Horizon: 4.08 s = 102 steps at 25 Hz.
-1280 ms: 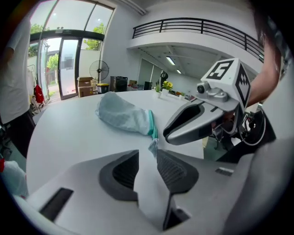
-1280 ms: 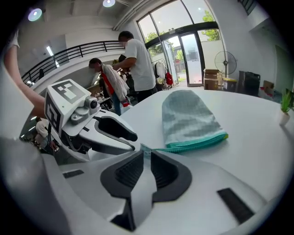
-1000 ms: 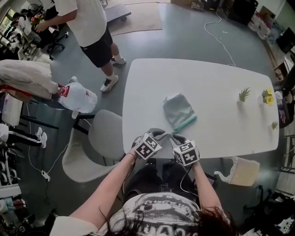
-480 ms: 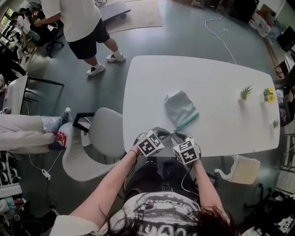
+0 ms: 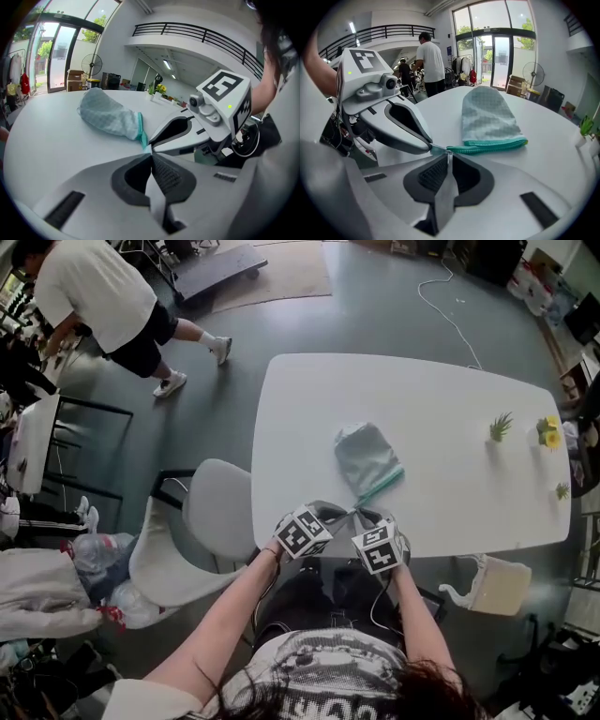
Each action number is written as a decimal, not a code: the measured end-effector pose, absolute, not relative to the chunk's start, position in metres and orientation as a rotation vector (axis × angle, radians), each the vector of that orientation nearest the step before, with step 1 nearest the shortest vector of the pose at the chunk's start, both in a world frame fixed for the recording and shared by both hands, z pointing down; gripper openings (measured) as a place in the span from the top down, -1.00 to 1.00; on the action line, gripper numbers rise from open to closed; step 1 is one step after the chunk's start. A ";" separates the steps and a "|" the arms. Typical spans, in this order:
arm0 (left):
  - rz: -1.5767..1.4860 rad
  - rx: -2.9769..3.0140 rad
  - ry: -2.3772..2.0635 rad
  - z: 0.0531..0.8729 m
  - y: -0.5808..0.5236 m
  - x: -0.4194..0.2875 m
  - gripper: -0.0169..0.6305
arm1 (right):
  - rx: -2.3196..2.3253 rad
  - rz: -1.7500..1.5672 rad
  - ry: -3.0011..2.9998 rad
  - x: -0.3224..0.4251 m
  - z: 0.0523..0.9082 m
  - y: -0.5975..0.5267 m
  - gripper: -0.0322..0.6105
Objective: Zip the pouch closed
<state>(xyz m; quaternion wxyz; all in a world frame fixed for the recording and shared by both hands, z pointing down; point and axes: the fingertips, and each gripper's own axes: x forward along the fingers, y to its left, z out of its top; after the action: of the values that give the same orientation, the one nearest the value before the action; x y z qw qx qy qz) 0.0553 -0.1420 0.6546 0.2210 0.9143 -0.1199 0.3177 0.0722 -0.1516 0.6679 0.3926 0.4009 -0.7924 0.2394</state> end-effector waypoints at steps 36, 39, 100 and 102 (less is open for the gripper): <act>1.026 2.572 -0.429 0.660 -0.161 0.046 0.91 | 0.881 0.694 -2.056 0.078 0.669 -0.164 0.88; 1.027 2.582 -0.428 0.661 -0.160 0.048 0.91 | 0.904 0.690 -2.042 0.084 0.669 -0.168 0.88; 0.523 2.282 -1.204 0.592 -0.167 0.026 0.91 | 0.992 0.801 -2.398 0.158 0.590 -0.179 0.73; 0.479 2.284 -1.258 0.577 -0.160 0.024 0.91 | 0.990 0.780 -2.427 0.152 0.579 -0.173 0.73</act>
<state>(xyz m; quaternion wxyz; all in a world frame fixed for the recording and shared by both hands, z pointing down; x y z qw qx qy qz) 0.0237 -0.1598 0.5767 0.2429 0.8357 -0.4604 0.1753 0.1521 -0.1725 0.5792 0.2022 0.3545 -0.8692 0.2794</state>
